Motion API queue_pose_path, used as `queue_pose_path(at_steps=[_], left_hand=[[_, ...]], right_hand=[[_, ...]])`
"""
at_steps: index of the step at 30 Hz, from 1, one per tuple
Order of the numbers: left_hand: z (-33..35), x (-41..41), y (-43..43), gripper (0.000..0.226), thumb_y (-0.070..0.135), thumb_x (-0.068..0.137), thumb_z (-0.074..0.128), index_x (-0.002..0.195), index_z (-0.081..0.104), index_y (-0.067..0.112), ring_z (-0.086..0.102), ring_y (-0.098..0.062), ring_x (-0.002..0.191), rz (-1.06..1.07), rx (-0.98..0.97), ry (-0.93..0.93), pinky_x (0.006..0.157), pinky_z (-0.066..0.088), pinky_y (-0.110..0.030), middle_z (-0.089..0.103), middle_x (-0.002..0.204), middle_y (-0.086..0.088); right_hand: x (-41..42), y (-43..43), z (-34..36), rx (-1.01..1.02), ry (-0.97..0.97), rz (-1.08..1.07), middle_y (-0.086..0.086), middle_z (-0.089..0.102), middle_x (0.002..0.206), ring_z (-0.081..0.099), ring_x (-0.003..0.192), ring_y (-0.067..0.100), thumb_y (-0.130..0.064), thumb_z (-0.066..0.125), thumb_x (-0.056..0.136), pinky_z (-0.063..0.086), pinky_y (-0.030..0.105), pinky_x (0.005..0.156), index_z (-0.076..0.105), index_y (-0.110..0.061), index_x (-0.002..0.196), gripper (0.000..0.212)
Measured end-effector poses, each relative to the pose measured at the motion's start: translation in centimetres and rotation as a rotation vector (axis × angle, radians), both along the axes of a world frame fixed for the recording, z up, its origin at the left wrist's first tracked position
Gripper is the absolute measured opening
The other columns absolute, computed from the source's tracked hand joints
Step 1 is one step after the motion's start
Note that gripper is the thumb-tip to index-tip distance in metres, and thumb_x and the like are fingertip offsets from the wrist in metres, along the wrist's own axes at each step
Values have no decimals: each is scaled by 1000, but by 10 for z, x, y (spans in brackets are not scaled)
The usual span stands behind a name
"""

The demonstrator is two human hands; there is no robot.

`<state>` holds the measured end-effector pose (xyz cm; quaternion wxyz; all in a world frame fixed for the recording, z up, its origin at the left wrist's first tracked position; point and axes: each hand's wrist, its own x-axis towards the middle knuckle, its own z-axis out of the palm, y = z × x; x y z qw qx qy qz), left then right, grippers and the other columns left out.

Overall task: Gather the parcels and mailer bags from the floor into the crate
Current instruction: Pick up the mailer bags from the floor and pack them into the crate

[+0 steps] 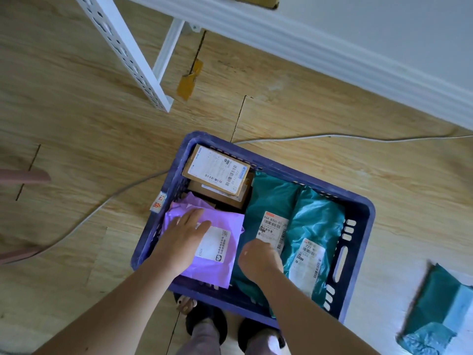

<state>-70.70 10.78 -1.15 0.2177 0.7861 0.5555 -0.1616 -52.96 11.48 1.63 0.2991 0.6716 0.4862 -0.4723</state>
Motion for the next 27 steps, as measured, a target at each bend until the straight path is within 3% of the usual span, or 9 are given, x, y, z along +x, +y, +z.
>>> queue_pose_path(at_steps=[2,5,7,10,12,14,19,22,27], left_hand=[[12,3,7,75,-2,14,89,87,73,12,71,-31,84,5,18,1,54,57,-38,69,102,-15],[39,13,15,73,1,19,91,89,73,11,71,-32,84,42,11,-13,56,57,-37,69,103,-17],[64,23,21,66,-2,35,89,97,71,11,69,-34,92,79,17,-52,60,57,-38,65,112,-18],[123,45,34,54,8,80,68,131,51,16,45,-30,129,83,-12,-96,93,47,-37,34,147,-10],[171,59,39,52,19,93,53,142,35,22,26,-22,141,72,-38,-58,106,36,-33,15,155,-3],[221,74,43,51,23,95,49,144,31,22,22,-20,142,80,-12,-81,107,35,-34,12,157,-3],[342,109,42,50,22,94,49,143,36,20,34,-21,135,61,62,-212,104,35,-33,23,153,-2],[409,124,39,47,20,95,48,141,39,23,33,-15,135,8,123,-311,107,32,-29,28,150,4],[500,140,36,40,17,92,50,131,49,24,43,-13,125,-70,238,-424,99,39,-28,41,138,9]], right_hand=[[11,8,16,55,-24,51,16,59,119,59,108,30,-13,40,93,50,33,76,52,-6,124,34],[24,18,47,95,-15,48,14,60,119,60,108,30,-12,43,91,54,34,83,55,-12,123,34],[33,24,68,138,16,55,13,61,118,61,106,30,-10,42,90,54,34,82,58,-14,121,35],[52,36,118,229,63,44,9,65,110,63,98,29,-7,42,87,54,33,77,63,-16,110,33],[66,41,162,315,86,26,7,65,109,63,97,28,-9,41,88,54,33,76,63,-19,109,32],[78,45,211,406,104,4,5,65,111,62,98,27,-11,41,88,53,33,77,63,-20,110,32],[107,42,338,593,130,-60,4,64,113,62,97,27,-9,42,86,55,38,81,64,-22,107,33],[124,25,409,710,134,-157,0,66,110,62,101,25,-11,43,83,53,33,83,65,-25,104,34],[141,-6,505,876,84,-197,-1,68,106,62,98,23,-14,43,85,52,31,80,66,-26,103,32]])
